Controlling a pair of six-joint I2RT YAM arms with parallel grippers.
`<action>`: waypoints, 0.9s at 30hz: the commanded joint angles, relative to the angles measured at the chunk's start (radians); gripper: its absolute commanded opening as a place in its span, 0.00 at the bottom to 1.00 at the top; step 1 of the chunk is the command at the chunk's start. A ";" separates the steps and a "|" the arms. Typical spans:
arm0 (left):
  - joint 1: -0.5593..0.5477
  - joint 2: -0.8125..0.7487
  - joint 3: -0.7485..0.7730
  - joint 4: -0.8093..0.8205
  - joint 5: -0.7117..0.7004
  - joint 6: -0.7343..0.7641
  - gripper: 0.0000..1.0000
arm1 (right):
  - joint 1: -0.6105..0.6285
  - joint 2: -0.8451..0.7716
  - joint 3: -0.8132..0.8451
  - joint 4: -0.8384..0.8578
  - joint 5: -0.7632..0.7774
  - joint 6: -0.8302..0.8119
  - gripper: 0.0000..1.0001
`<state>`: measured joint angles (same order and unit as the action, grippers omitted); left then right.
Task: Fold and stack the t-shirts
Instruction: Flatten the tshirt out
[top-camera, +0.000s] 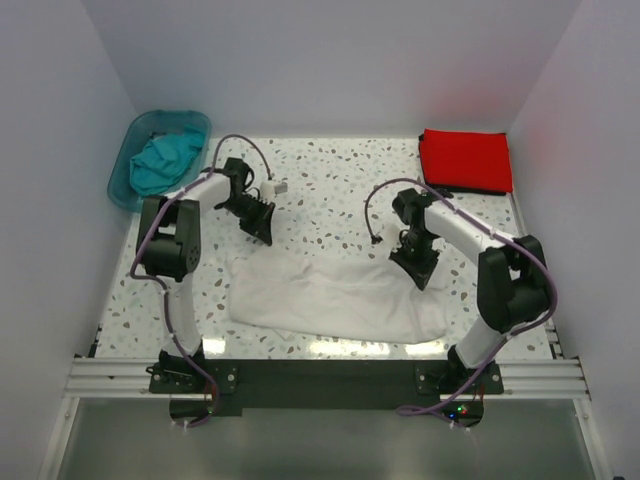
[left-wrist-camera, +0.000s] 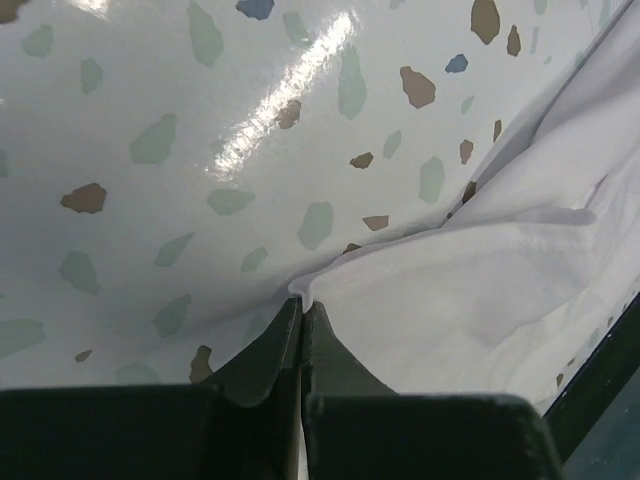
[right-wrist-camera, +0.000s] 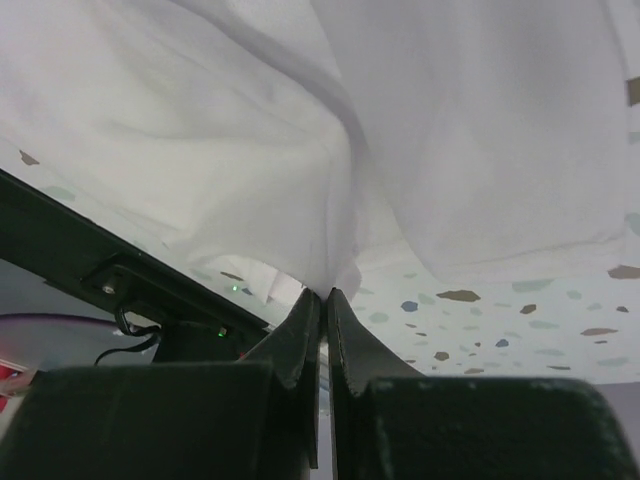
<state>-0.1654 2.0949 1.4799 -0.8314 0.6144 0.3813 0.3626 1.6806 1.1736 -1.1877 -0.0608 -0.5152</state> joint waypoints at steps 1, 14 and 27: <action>0.046 -0.035 0.103 -0.011 0.047 -0.025 0.00 | -0.056 -0.056 0.111 -0.036 0.023 -0.052 0.00; 0.152 -0.290 0.494 0.242 -0.014 -0.142 0.00 | -0.204 -0.148 0.486 0.192 0.146 -0.147 0.00; 0.218 -0.570 0.444 0.751 -0.200 -0.285 0.00 | -0.271 -0.272 0.669 0.726 0.323 -0.163 0.00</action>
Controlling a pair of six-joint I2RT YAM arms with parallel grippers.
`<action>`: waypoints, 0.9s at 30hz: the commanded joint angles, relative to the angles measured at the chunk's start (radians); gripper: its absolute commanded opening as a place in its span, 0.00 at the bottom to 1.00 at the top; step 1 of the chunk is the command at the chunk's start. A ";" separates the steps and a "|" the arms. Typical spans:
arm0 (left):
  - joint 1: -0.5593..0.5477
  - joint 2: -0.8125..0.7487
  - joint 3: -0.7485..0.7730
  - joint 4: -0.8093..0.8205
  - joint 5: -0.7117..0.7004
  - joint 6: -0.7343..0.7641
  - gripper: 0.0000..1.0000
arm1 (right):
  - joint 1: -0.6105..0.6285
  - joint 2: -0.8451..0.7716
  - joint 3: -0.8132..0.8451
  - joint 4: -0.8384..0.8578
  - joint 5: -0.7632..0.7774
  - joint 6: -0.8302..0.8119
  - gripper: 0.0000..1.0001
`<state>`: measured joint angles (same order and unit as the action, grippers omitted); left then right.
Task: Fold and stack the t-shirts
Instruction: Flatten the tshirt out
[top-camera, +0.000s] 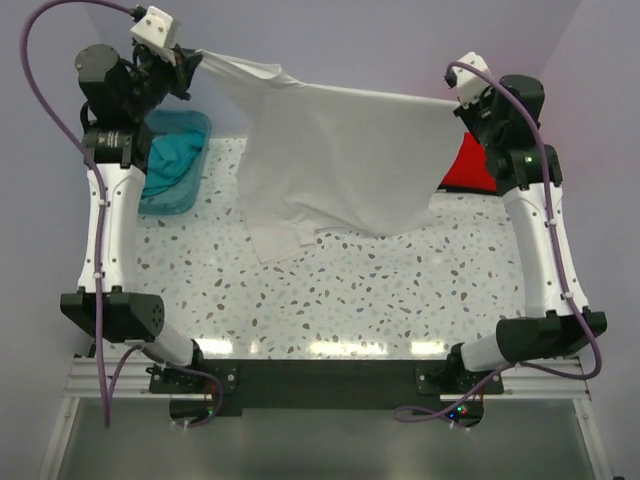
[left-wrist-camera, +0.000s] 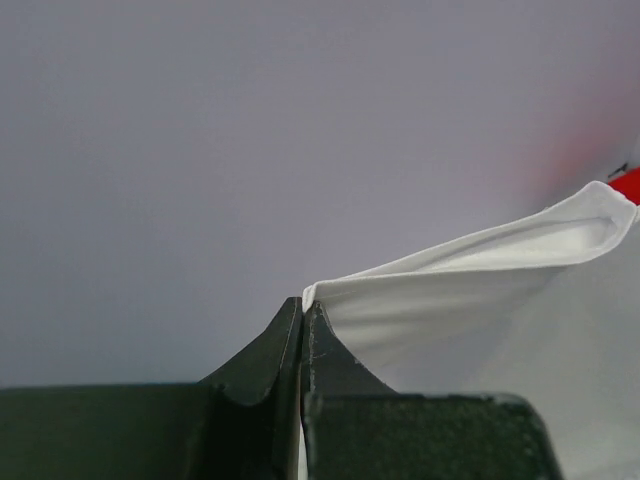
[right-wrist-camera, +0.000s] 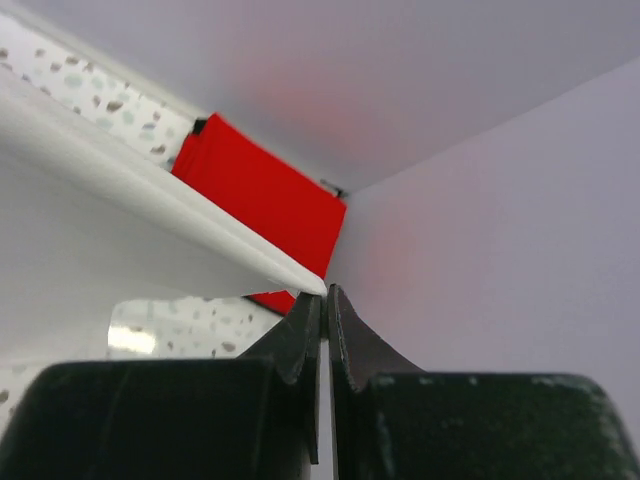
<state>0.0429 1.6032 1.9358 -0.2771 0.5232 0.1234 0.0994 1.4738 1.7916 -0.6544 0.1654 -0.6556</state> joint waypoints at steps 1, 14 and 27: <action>0.009 -0.098 -0.027 0.222 -0.126 -0.022 0.00 | -0.007 -0.075 0.061 0.208 0.101 -0.024 0.00; 0.009 -0.580 -0.313 0.398 -0.267 0.058 0.00 | -0.007 -0.369 0.040 0.239 0.027 -0.015 0.00; 0.008 -0.733 -0.170 0.095 -0.325 0.235 0.00 | -0.007 -0.483 0.121 0.184 -0.007 -0.127 0.00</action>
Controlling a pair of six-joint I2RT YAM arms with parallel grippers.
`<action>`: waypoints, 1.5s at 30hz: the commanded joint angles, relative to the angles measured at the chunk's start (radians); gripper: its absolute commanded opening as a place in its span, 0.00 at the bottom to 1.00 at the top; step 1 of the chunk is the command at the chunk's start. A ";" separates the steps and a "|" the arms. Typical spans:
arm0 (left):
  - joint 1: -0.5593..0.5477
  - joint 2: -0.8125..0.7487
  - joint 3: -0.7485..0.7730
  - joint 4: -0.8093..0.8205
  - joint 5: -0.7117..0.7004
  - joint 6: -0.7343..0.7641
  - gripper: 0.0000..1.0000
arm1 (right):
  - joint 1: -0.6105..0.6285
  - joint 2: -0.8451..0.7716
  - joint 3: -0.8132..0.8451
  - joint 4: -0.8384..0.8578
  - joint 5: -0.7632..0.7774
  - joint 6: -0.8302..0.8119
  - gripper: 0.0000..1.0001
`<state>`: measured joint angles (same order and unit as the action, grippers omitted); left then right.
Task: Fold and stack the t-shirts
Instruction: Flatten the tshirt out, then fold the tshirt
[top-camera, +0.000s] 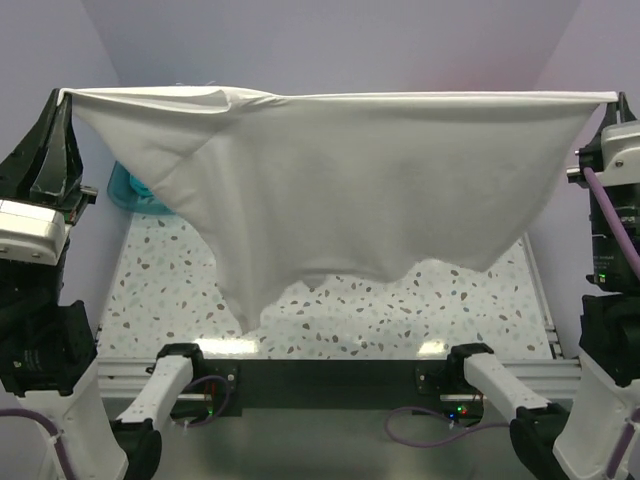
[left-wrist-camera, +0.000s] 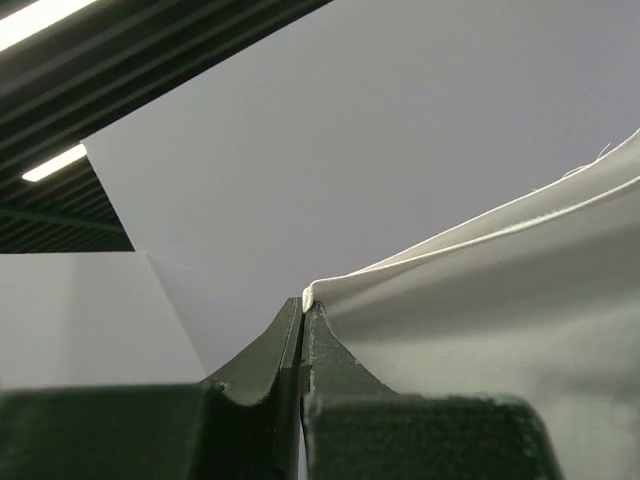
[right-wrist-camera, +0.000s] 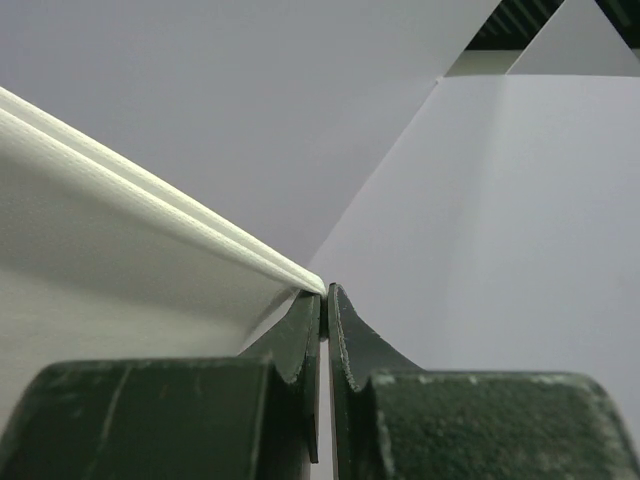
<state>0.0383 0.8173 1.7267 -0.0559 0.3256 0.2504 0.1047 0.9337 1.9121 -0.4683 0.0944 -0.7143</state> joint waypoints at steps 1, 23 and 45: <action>0.014 0.080 0.049 -0.174 -0.122 0.122 0.00 | -0.013 0.068 -0.002 -0.012 0.051 -0.071 0.00; -0.063 0.687 -0.529 -0.183 0.121 0.204 0.00 | 0.032 0.560 -0.664 0.008 -0.268 -0.159 0.00; -0.066 1.451 0.132 -0.314 0.056 0.158 0.00 | 0.033 1.255 -0.190 0.050 -0.162 -0.146 0.00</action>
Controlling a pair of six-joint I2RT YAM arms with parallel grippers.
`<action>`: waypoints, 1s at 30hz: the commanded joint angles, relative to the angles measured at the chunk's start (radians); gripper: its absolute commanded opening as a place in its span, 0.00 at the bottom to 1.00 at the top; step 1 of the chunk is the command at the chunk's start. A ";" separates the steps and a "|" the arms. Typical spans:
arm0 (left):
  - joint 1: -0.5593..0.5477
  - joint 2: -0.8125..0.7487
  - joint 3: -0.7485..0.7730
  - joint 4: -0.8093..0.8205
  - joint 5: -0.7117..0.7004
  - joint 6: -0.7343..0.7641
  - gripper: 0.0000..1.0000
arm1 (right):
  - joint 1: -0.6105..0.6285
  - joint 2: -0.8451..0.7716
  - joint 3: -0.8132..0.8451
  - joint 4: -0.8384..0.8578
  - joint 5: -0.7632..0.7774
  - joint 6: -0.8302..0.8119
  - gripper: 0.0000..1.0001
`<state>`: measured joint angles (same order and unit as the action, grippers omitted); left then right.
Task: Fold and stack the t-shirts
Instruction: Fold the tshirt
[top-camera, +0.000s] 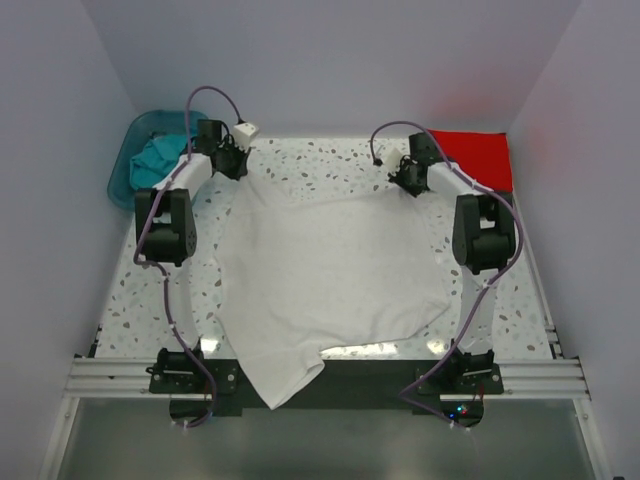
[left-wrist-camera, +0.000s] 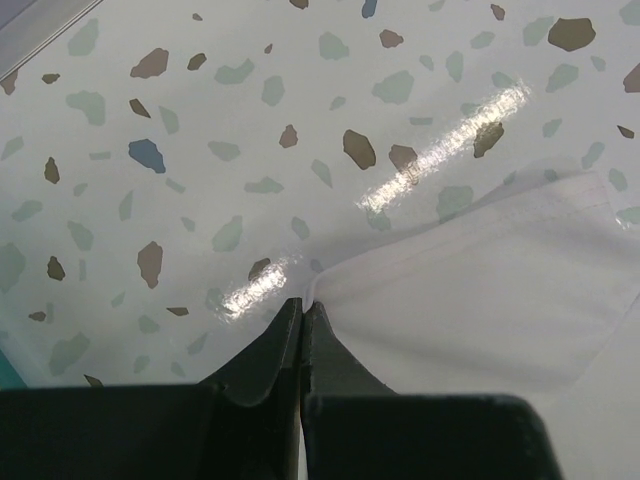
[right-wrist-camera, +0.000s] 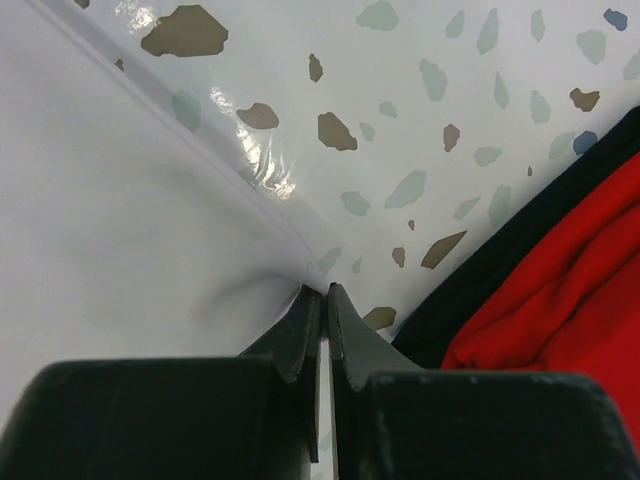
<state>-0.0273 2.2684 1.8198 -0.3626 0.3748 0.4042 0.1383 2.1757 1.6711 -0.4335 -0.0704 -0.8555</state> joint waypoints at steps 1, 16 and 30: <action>0.000 -0.009 0.035 -0.009 0.028 0.005 0.00 | 0.000 0.007 0.055 0.006 0.000 -0.010 0.00; -0.051 -0.461 -0.381 -0.078 0.072 0.094 0.00 | -0.037 -0.111 -0.004 -0.094 -0.149 -0.157 0.00; -0.171 -0.809 -0.645 -0.315 0.090 0.159 0.00 | -0.118 -0.281 -0.226 -0.169 -0.258 -0.398 0.00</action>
<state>-0.1822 1.5574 1.2102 -0.5892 0.4335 0.5297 0.0296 1.9469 1.4906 -0.5869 -0.2779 -1.1591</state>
